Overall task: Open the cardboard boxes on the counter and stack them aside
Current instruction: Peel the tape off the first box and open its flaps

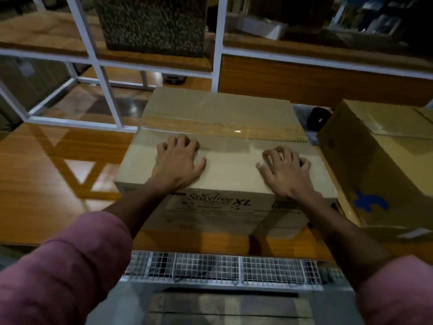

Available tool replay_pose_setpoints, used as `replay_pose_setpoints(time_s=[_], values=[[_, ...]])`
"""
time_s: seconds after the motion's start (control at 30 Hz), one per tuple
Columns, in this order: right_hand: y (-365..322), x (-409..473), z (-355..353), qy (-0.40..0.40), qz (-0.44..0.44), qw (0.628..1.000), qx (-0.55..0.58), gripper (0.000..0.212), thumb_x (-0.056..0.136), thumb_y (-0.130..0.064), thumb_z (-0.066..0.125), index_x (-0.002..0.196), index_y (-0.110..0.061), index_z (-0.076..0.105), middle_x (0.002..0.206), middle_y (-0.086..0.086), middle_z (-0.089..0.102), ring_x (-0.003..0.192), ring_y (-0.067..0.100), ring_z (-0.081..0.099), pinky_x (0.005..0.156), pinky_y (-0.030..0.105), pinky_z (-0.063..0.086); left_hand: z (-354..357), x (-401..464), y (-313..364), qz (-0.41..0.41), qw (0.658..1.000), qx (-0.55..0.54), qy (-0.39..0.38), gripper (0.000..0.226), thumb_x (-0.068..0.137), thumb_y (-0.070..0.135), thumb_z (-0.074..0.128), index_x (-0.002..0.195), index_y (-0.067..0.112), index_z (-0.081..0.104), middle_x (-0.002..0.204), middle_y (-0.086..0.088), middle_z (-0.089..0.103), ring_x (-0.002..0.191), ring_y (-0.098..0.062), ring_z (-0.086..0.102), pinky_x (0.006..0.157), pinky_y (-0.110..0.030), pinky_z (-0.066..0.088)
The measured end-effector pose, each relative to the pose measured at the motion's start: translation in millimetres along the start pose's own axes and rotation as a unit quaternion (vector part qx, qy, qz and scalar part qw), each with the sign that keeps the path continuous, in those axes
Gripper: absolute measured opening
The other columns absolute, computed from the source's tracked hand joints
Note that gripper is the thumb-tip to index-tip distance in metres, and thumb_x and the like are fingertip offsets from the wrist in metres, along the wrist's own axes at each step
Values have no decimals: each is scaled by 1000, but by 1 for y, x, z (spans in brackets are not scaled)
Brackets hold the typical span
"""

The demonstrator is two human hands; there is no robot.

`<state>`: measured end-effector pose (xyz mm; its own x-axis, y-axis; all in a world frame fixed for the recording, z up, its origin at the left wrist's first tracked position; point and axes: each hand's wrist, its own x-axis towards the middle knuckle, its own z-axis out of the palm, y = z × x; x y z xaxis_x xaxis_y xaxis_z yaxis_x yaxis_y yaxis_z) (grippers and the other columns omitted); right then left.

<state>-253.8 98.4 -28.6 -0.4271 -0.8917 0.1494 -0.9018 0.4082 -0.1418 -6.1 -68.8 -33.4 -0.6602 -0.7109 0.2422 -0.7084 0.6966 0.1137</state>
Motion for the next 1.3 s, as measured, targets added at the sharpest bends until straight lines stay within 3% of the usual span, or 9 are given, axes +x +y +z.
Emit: replay_pose_setpoints(time_s=[0.2, 0.57, 0.7, 1.13, 1.3], values=[[-4, -49, -5, 17, -11, 1000, -9, 53, 100, -60, 25, 147, -35, 25, 164, 3, 16, 152, 27, 11, 115, 63, 11, -11, -49, 12, 6, 999, 3, 38, 58, 94, 58, 32, 136, 19, 46, 148, -9, 42, 134, -28, 37, 107, -49, 32], [-4, -157, 18, 112, -30, 992, -51, 72, 96, -57, 34, 158, -21, 23, 168, 8, -1, 155, 30, -2, 117, 65, 4, 10, -168, 40, -16, 993, 58, 105, 79, 96, 56, 27, 159, 9, 22, 168, -15, 8, 155, -34, 6, 120, -58, 14], [-1, -150, 40, 136, -37, 988, -58, 76, 96, -54, 39, 159, -15, 18, 167, 14, 1, 154, 35, 0, 115, 69, 6, 30, -163, 39, -17, 989, 103, 103, 78, 99, 59, 18, 161, 11, 11, 168, -16, 2, 155, -35, 2, 119, -64, 7], [4, -78, 92, 180, -35, 980, -73, 74, 97, -55, 34, 156, -15, 15, 164, 19, 8, 152, 44, 8, 113, 73, 5, 88, -93, -4, 16, 982, 88, 163, 91, 94, 61, 41, 161, 14, 2, 167, -17, 0, 154, -36, 0, 112, -76, 5], [3, -76, 107, 174, -34, 980, -87, 75, 98, -57, 37, 156, -14, 18, 163, 19, 8, 151, 45, 8, 114, 73, 5, 100, -88, -11, 24, 979, 109, 169, 91, 94, 59, 46, 160, 12, 6, 165, -18, 5, 152, -38, 9, 110, -77, 12]])
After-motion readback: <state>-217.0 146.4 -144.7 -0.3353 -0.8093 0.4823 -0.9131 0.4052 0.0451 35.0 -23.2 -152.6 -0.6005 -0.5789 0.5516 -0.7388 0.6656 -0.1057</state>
